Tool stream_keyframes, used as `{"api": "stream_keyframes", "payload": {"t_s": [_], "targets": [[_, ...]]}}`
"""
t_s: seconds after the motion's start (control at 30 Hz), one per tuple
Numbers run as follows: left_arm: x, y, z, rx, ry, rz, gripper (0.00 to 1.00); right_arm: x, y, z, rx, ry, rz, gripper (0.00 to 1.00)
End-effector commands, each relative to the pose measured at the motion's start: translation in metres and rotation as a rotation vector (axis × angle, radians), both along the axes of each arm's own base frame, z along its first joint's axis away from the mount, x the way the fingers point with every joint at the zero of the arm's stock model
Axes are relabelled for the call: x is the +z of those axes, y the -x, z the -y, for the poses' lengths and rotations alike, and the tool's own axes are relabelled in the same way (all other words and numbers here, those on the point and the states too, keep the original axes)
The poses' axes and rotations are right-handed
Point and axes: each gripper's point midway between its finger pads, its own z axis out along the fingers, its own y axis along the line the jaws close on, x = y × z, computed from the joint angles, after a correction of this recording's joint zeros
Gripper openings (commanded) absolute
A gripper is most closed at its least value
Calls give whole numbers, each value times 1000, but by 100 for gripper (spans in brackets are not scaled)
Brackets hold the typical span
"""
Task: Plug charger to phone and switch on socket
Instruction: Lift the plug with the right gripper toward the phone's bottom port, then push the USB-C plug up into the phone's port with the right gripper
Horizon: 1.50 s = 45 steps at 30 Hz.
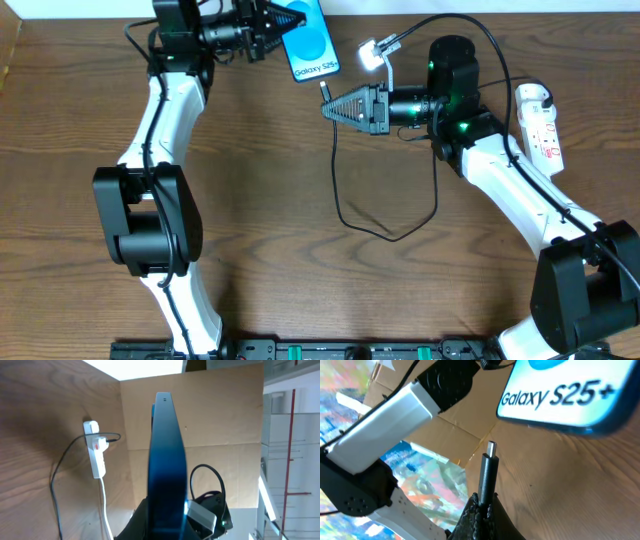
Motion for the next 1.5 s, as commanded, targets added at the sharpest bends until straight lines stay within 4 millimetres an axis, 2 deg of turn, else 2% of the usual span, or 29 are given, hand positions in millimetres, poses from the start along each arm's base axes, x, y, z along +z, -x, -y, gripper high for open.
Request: {"api": "stream_keyframes", "payload": {"t_s": [0.0, 0.07, 0.2, 0.27, 0.43, 0.67, 0.9, 1.33, 1.47], "targets": [[21, 2, 6, 13, 6, 27, 7, 2, -3, -1, -23, -1, -62, 1], [25, 3, 6, 11, 13, 37, 7, 1, -7, 1, -41, 0, -76, 1], [52, 5, 6, 8, 53, 105, 7, 1, -10, 3, -56, 0, -87, 1], [56, 6, 6, 6, 59, 115, 7, 3, -10, 3, -57, -4, -83, 1], [56, 7, 6, 2, 59, 116, 7, 19, -15, 9, -57, -50, -45, 1], [56, 7, 7, 1, 59, 117, 7, 19, -16, 12, -58, -53, -59, 1], [56, 10, 17, -18, 55, 144, 7, 19, -15, 12, -54, -53, -62, 1], [56, 10, 17, -14, 49, 176, 7, 21, -2, 11, 23, -60, -80, 1], [56, 11, 17, -21, 48, 175, 7, 20, -6, 13, 2, -58, -89, 1]]}}
